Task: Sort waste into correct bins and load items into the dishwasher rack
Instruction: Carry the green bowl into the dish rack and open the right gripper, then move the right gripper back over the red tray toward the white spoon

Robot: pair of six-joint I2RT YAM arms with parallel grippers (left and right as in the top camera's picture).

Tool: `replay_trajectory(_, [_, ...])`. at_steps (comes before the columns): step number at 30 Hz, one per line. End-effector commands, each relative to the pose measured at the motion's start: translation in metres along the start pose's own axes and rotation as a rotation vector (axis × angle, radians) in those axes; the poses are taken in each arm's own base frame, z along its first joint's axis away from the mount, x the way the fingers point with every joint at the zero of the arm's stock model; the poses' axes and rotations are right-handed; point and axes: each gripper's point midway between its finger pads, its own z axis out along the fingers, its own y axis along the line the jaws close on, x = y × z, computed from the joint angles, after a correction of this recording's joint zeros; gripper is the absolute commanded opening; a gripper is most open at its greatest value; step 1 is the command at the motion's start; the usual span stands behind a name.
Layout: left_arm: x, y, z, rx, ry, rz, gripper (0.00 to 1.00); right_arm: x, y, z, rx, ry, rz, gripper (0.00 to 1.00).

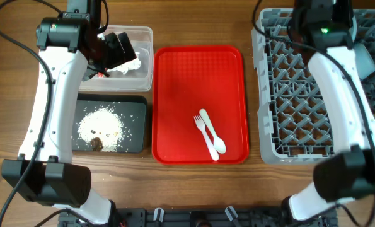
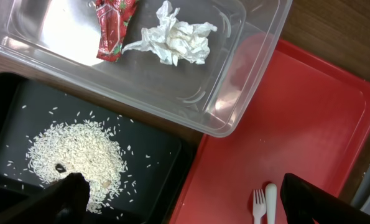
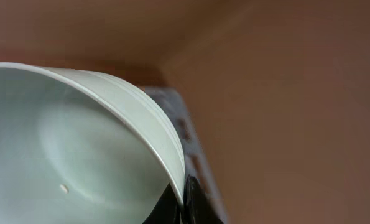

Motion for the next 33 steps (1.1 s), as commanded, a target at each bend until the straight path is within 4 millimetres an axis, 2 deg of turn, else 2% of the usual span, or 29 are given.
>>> replay_trajectory(1, [-0.002,0.002,-0.002,-0.012,-0.014,-0.017,1.00,0.027,-0.002,0.024,0.194,0.135,-0.101,0.04])
replay_trajectory(10, [-0.002,0.002,-0.002,-0.011,-0.015,-0.017,1.00,0.054,0.059,0.061,0.239,0.229,-0.257,0.04])
replay_trajectory(14, [-0.004,0.001,-0.002,-0.007,-0.022,-0.017,1.00,0.059,0.081,0.065,0.213,0.226,-0.261,0.04])
replay_trajectory(20, [-0.005,0.001,-0.002,-0.004,-0.026,-0.018,1.00,0.058,0.133,0.047,-0.001,0.179,-0.281,0.04])
replay_trajectory(23, [-0.005,0.000,-0.002,0.002,-0.023,-0.018,1.00,0.072,0.164,0.031,-0.149,0.205,-0.244,0.06])
replay_trajectory(25, [-0.005,0.000,-0.002,0.002,-0.023,-0.017,1.00,0.083,0.175,0.023,-0.208,0.243,-0.199,0.06])
replay_trajectory(29, [-0.005,-0.001,-0.002,0.002,-0.023,-0.018,1.00,0.099,0.179,0.013,-0.262,0.315,-0.130,0.04])
replay_trajectory(33, [-0.005,0.000,-0.002,0.002,-0.024,-0.017,1.00,0.100,0.177,-0.001,-0.351,0.336,-0.099,0.04])
